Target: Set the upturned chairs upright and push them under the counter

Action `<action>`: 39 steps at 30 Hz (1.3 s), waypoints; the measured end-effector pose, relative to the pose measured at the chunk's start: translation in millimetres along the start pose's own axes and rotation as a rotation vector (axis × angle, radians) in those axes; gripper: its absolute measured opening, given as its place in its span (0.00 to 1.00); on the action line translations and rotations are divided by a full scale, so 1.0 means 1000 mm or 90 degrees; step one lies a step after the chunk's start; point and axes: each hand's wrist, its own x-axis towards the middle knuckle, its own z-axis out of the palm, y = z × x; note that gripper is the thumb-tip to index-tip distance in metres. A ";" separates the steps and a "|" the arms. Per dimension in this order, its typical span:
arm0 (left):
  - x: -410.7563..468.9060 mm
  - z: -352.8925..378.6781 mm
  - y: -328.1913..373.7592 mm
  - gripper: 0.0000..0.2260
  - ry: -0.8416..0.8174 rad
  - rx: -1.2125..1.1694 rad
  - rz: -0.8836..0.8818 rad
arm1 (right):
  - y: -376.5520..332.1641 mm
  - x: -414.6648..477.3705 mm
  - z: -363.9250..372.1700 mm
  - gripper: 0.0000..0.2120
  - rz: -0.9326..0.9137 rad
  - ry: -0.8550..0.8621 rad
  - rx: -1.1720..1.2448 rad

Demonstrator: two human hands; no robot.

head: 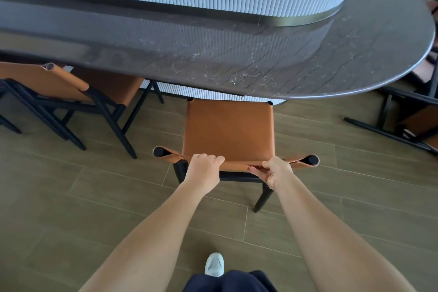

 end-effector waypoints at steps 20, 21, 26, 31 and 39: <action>0.000 0.002 -0.005 0.29 -0.003 -0.214 0.007 | 0.002 -0.005 -0.002 0.04 -0.032 0.044 -0.067; -0.004 0.000 -0.006 0.27 -0.003 -0.324 -0.012 | 0.001 -0.005 -0.004 0.05 -0.045 0.055 -0.097; -0.019 -0.027 -0.012 0.15 0.058 -0.881 -0.192 | 0.008 -0.006 -0.011 0.16 -0.117 0.118 -0.196; -0.028 -0.027 -0.015 0.09 0.170 -1.147 -0.399 | 0.029 -0.004 -0.018 0.23 -0.100 0.111 -0.140; -0.011 -0.011 -0.011 0.21 0.032 -1.373 -0.654 | 0.006 0.000 -0.017 0.22 -0.032 -0.046 0.107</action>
